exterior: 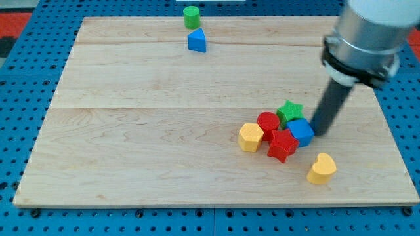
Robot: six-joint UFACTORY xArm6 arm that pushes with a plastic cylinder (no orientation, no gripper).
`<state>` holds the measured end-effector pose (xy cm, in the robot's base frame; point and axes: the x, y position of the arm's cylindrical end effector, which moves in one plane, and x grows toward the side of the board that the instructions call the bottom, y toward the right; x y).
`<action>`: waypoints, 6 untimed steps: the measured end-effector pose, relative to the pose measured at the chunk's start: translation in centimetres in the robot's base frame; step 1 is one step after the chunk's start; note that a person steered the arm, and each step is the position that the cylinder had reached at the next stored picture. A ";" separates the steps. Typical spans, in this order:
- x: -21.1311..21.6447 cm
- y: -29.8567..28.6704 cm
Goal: Slide the green star to the top
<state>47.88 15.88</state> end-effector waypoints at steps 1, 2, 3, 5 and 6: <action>-3.4 -3.3; -3.5 -9.0; -1.9 -9.6; -5.9 -16.3; -9.0 -15.2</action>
